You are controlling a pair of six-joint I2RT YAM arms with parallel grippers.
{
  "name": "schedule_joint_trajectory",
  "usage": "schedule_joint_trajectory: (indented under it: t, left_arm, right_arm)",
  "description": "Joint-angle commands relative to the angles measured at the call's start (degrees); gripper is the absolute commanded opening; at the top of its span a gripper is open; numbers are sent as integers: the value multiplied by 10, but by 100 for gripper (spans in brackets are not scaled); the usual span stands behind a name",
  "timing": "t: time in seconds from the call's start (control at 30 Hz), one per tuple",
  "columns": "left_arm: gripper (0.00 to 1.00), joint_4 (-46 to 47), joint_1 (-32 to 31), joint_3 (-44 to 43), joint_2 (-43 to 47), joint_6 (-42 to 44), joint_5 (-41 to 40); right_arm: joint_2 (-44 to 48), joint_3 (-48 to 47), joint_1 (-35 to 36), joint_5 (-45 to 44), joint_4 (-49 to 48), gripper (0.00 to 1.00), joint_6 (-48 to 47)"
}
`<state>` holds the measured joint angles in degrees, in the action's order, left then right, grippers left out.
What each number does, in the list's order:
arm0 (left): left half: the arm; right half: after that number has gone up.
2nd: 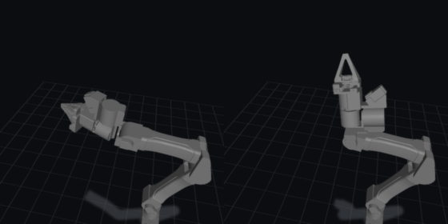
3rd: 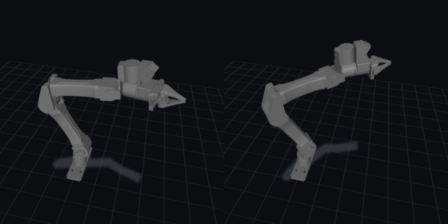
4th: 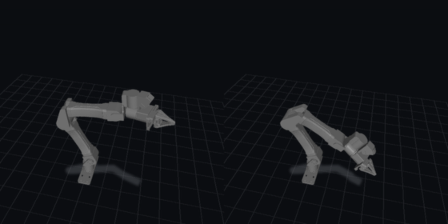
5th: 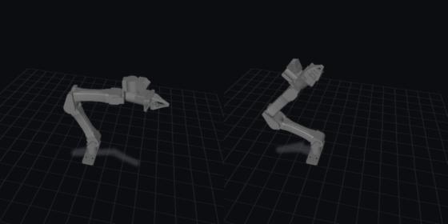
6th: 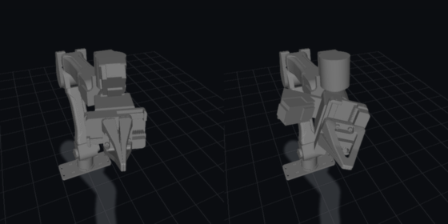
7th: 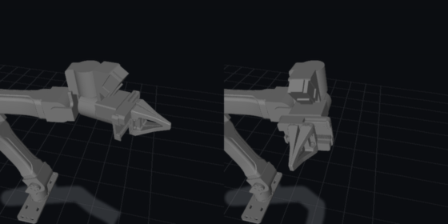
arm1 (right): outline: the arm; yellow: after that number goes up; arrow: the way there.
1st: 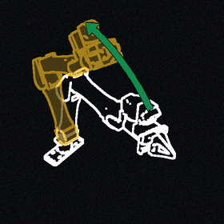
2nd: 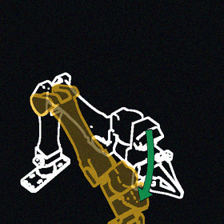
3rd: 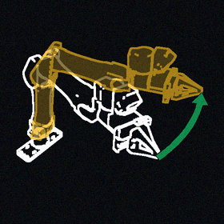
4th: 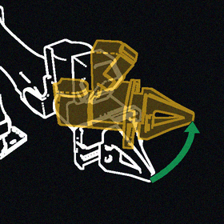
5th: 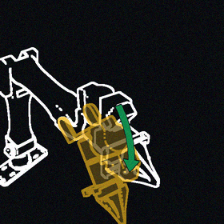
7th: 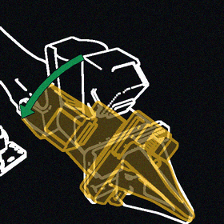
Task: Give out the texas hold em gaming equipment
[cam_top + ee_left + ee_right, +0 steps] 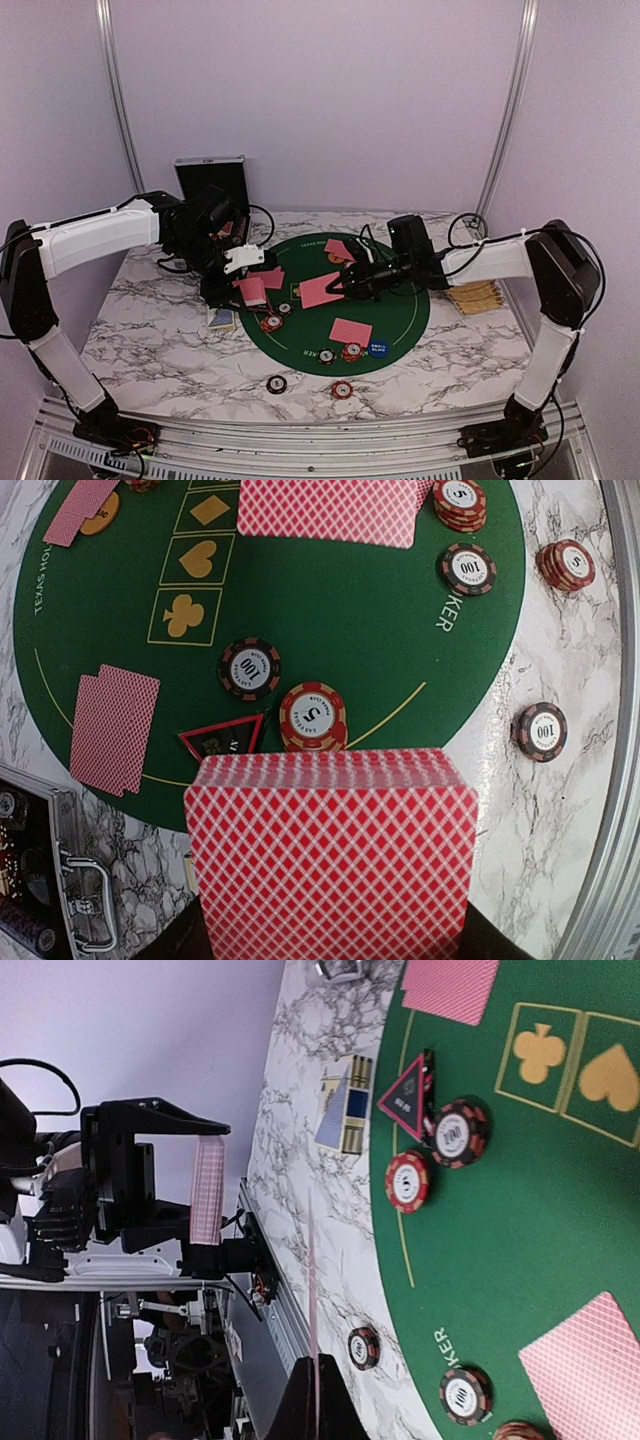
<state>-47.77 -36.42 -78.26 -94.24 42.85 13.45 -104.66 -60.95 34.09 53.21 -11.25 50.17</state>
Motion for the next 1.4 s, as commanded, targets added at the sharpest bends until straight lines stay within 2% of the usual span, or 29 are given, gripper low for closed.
schedule_joint_trajectory:
  t: [0.0,0.3,0.67,0.93,1.2,1.37]
  left_arm:
    - [0,6,3,3,16,6,7]
    - [0,5,3,1,12,7,9]
    - [0,1,3,1,11,8,10]
    - [0,0,3,0,7,11,13]
    - [0,0,3,-7,4,10,17]
    - [0,-1,3,-6,5,9,17]
  right_arm:
    - [38,33,-43,-21,105,0,-98]
    - [55,110,-87,-62,160,0,-158]
    - [51,132,-93,-113,175,0,-184]
    - [85,137,-93,-165,244,32,-223]
    - [121,111,-93,-238,326,47,-257]
    - [164,92,-89,-251,315,64,-240]
